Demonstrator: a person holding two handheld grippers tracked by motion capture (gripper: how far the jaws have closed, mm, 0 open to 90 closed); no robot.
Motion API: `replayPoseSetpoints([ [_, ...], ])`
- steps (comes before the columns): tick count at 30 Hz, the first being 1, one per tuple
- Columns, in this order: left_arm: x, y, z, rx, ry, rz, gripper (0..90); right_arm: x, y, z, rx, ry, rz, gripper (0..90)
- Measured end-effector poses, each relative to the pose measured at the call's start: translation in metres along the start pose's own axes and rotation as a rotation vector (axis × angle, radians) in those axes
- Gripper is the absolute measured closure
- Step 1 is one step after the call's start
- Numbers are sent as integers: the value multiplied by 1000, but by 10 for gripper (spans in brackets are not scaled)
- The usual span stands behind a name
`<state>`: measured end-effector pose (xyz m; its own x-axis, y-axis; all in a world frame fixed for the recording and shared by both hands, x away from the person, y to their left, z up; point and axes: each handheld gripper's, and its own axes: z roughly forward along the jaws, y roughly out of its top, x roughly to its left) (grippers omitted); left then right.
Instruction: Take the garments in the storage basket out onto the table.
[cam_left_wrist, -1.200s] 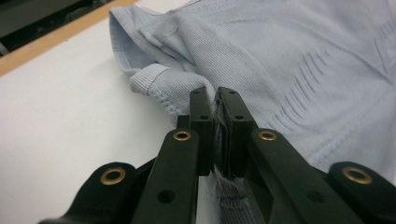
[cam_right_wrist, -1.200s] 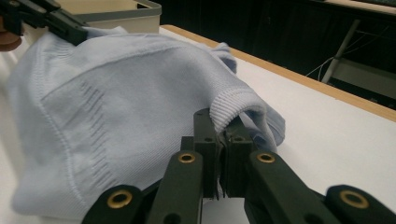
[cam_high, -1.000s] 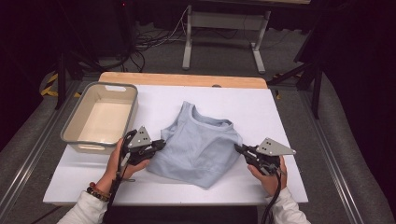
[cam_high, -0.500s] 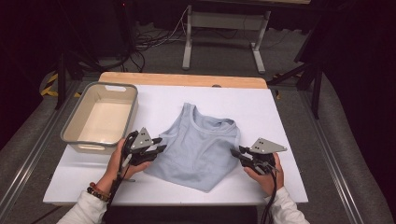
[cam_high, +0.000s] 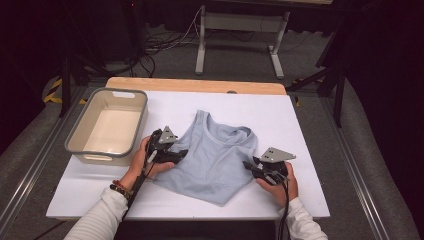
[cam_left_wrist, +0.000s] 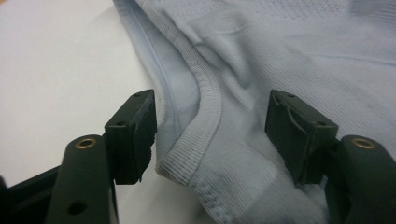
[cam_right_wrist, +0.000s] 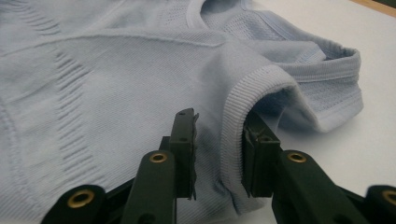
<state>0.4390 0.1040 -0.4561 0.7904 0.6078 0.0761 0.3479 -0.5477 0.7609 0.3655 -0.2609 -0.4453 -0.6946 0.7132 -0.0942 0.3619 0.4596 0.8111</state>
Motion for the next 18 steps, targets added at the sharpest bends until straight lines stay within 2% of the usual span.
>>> replayPoseSetpoints([
  [3, 2, -1, 4, 15, -16, 1, 438, -1, -1, 1, 6, 1, 4, 671],
  [4, 2, -1, 5, 20, -20, 5, 438, -2, -2, 2, 12, -1, 9, 653],
  [6, 3, -2, 5, 33, -69, 5, 559, -3, -3, 3, 14, -3, 18, 568],
  [7, 3, -2, 5, 33, -69, 5, 611, -3, -3, 3, 14, -3, 18, 568],
  [8, 3, -2, 4, 41, -84, 8, 611, -3, -3, 3, 14, -12, 20, 515],
  [9, 2, -2, 3, 43, -85, 18, 673, -4, -3, 2, 10, -28, 25, 487],
  [12, -1, -2, 1, 45, -69, 38, 753, -8, -5, -2, -16, -27, 58, 440],
  [14, -2, -2, 0, 42, -65, 38, 758, -9, -6, -5, -42, -28, 73, 502],
  [16, -5, -5, -3, 15, -49, 42, 760, -9, -6, -9, -91, -28, 79, 613],
  [18, -6, -5, -7, -5, -35, 46, 766, -8, -5, -13, -128, -35, 63, 730],
])
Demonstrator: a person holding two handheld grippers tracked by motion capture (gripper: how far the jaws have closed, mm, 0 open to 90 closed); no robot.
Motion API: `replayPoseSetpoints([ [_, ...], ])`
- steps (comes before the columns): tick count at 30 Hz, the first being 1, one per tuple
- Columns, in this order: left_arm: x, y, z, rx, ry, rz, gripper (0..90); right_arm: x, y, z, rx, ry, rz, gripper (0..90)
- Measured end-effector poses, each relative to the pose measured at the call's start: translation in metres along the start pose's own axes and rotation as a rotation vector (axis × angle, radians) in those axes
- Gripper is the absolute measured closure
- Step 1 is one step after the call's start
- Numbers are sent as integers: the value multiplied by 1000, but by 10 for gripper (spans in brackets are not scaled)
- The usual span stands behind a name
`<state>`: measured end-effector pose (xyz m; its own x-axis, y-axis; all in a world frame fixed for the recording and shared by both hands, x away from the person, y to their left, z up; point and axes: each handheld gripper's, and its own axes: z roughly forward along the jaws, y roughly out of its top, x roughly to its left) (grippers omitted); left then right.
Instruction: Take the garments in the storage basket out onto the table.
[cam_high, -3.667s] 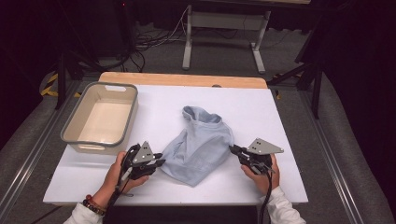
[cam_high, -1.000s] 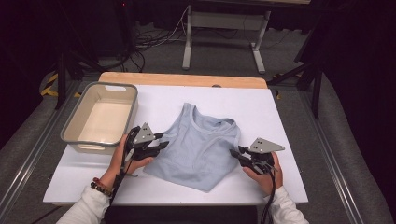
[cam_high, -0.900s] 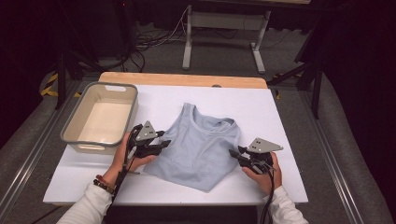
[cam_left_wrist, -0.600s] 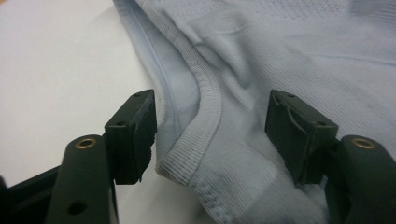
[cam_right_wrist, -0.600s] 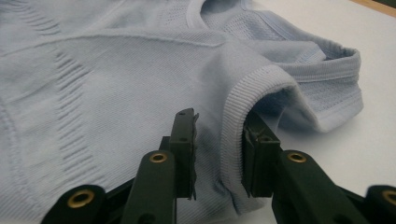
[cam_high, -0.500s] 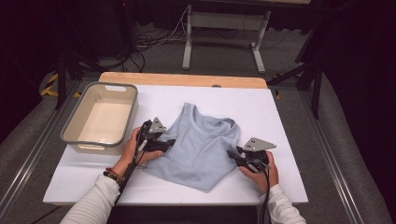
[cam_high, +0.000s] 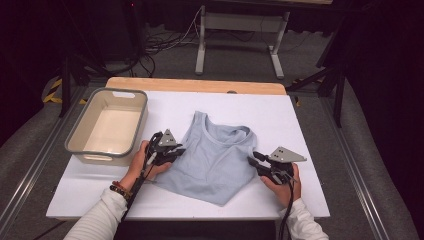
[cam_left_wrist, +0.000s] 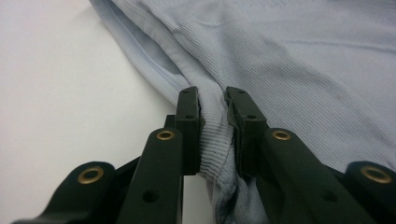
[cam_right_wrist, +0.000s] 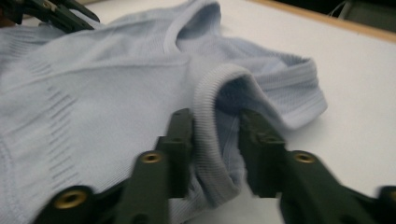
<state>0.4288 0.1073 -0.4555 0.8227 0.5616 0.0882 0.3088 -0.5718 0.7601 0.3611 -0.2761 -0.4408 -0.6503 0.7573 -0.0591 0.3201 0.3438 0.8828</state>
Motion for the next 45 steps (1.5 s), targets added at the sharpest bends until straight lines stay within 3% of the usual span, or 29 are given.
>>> replayPoseSetpoints([
  [3, -1, 0, -6, -29, 17, -1, 766, 2, 2, -4, -40, 2, -15, 812],
  [7, -6, 1, -20, -74, 61, 37, 779, 5, 7, -10, -87, -2, -29, 851],
  [14, -8, 2, -39, -132, 44, 20, 775, 10, 20, -21, -154, -1, -35, 862],
  [19, -11, -1, -44, -115, 40, 23, 766, 13, 25, -24, -172, 0, -34, 864],
  [23, -13, -9, -44, -65, 40, 16, 741, 12, 24, -18, -132, 20, -29, 854],
  [30, -14, -22, -41, -12, 39, -11, 672, 11, 19, 2, -40, 22, -25, 749],
  [31, -14, -27, -40, 2, 55, -15, 647, 11, 18, 4, -35, 20, -28, 725],
  [34, -12, -32, -39, 2, 44, -34, 637, 11, 17, 9, -24, 24, -25, 680],
  [35, -11, -32, -39, -6, 51, -36, 619, 12, 16, 11, -4, 27, -33, 583],
  [37, -11, -31, -38, -5, 54, -37, 607, 12, 16, 11, 4, 26, -38, 561],
  [41, -10, -31, -34, -14, 49, -35, 558, 4, 14, 0, -15, 68, -32, 435],
  [45, -8, -31, -28, -2, 41, -49, 463, -11, 11, -19, -31, 17, -6, 427],
])
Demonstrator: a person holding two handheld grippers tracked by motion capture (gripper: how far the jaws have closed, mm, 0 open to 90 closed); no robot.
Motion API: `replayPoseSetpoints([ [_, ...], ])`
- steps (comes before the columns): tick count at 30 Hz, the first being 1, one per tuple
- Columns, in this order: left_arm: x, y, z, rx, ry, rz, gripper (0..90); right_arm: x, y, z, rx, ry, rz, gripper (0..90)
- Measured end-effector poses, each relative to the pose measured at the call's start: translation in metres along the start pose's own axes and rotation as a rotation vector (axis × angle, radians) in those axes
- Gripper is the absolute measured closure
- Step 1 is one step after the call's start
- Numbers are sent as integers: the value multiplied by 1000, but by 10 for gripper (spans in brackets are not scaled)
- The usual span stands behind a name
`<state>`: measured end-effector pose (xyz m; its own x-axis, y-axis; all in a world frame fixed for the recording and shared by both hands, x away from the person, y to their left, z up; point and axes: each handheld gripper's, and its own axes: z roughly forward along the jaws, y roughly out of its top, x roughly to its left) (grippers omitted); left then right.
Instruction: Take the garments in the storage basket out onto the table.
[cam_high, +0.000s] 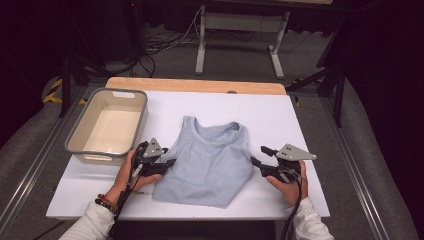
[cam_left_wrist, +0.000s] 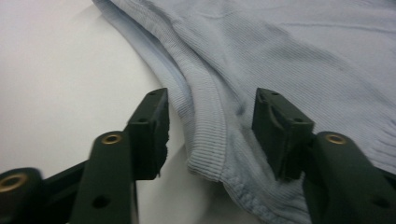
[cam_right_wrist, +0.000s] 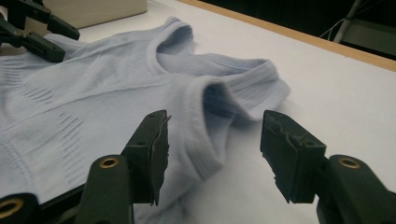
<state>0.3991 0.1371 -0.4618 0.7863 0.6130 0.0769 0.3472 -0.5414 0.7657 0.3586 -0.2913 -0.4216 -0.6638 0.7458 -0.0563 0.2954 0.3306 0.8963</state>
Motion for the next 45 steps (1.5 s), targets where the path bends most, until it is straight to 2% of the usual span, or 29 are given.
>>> replayPoseSetpoints([
  [2, 2, 0, 2, 2, -15, -3, 471, -6, -3, -3, 14, 15, 17, 420],
  [4, 3, 0, 4, 18, -29, 10, 544, -9, -6, 1, 44, 35, 32, 406],
  [5, 3, 0, 5, 20, -38, 8, 566, -9, -9, 5, 74, 51, 29, 401],
  [8, 2, 0, 5, 26, -56, 17, 659, -6, -12, 17, 148, 55, 12, 401],
  [10, 2, 0, 5, 32, -66, 24, 721, -6, -15, 21, 156, 86, 31, 428],
  [11, 2, 0, 5, 32, -66, 24, 737, -6, -15, 21, 156, 86, 31, 428],
  [13, 1, 1, 5, 37, -62, 36, 744, -6, -17, 23, 158, 117, 42, 468],
  [14, 1, 2, 4, 34, -59, 37, 764, -6, -18, 25, 146, 177, 55, 523],
  [15, 0, 2, 4, 34, -56, 42, 769, -6, -18, 26, 145, 183, 47, 542],
  [16, 0, 2, 3, 34, -54, 45, 772, -4, -17, 26, 150, 181, 36, 585],
  [17, 0, 2, 3, 34, -54, 45, 776, -4, -17, 26, 150, 181, 36, 585],
  [18, -1, 3, 2, 29, -51, 46, 777, 1, -13, 26, 146, 160, -11, 680],
  [19, -2, 4, 1, 24, -45, 52, 782, 4, -11, 25, 142, 145, -29, 712],
  [21, -3, 6, -4, -3, -34, 58, 787, 10, -5, 21, 122, 125, -71, 752],
  [22, -3, 6, -4, -3, -34, 58, 787, 10, -5, 21, 122, 125, -71, 752],
  [23, -2, 7, -8, -26, -31, 56, 788, 14, 1, 16, 109, 96, -93, 767],
  [24, -2, 7, -8, -26, -31, 56, 788, 15, 3, 14, 97, 91, -92, 770],
  [25, -2, 9, -14, -61, -28, 46, 788, 16, 6, 9, 78, 80, -90, 774],
  [30, -4, 15, -30, -139, -21, 37, 784, 18, 21, -12, -8, 24, -62, 794],
  [31, -4, 15, -30, -139, -21, 37, 783, 18, 21, -12, -8, 24, -62, 794],
  [34, -5, 18, -38, -167, -4, 42, 776, 21, 29, -28, -68, 17, -41, 798],
  [35, -5, 18, -39, -173, -3, 40, 773, 23, 30, -29, -71, 12, -43, 798],
  [38, -5, 18, -40, -170, -3, 35, 762, 26, 31, -30, -74, 2, -45, 797],
  [39, -5, 17, -36, -141, 2, 39, 754, 27, 30, -24, -45, 4, -37, 791],
  [43, -6, 14, -25, -79, 4, 55, 748, 27, 22, -6, 34, 4, -32, 784],
  [45, -6, 13, -21, -56, 7, 53, 738, 25, 17, 3, 82, -12, -35, 781],
])
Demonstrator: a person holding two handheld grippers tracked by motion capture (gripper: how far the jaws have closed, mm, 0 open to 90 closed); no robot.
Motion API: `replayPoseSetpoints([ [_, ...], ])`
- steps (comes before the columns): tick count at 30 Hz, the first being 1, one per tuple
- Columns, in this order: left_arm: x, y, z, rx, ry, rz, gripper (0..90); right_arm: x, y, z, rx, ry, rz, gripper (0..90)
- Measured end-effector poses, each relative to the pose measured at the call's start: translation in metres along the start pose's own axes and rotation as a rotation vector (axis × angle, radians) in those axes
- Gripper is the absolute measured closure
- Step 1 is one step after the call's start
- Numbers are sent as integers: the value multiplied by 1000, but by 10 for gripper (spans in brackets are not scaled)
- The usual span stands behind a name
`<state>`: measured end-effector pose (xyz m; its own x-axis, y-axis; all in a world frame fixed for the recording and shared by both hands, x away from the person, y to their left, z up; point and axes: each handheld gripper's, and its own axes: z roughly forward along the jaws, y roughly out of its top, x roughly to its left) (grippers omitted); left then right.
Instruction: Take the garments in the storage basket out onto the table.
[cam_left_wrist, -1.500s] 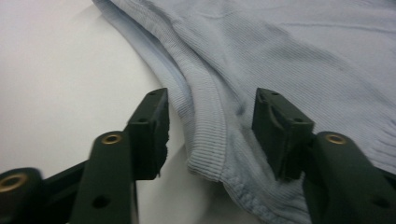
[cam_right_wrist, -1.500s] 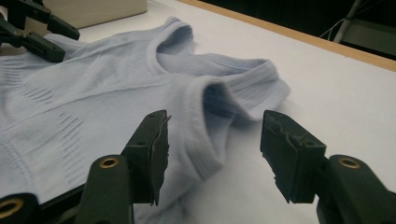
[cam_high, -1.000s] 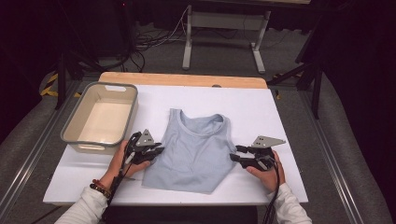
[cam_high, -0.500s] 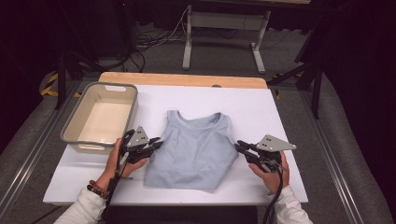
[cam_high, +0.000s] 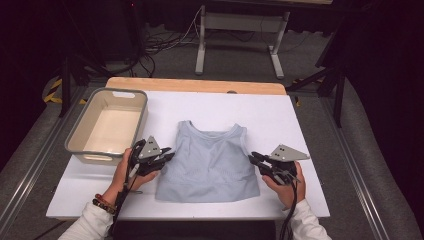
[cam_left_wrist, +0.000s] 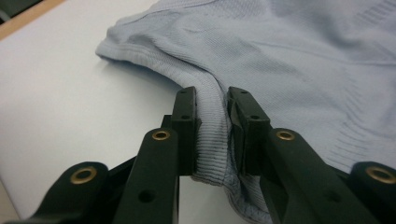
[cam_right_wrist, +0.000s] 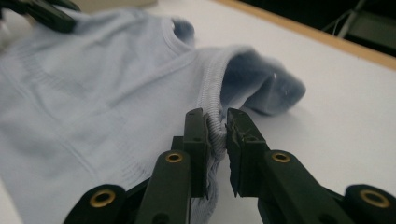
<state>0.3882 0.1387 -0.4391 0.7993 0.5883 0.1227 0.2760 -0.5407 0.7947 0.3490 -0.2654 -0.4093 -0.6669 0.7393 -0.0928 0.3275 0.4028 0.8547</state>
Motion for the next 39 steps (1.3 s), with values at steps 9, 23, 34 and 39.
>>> replayPoseSetpoints([
  [9, 2, -4, 6, 18, 1, -13, 716, -10, -12, 12, 15, -12, 37, 755],
  [23, 2, -4, 3, -24, -2, -9, 711, -10, -14, 11, 9, -16, 0, 741],
  [34, -1, -1, -6, -78, 13, 9, 702, -10, -13, 4, -17, -16, -10, 738],
  [39, -2, 1, -11, -110, 6, 17, 707, -11, -11, 0, -36, -13, -8, 739],
])
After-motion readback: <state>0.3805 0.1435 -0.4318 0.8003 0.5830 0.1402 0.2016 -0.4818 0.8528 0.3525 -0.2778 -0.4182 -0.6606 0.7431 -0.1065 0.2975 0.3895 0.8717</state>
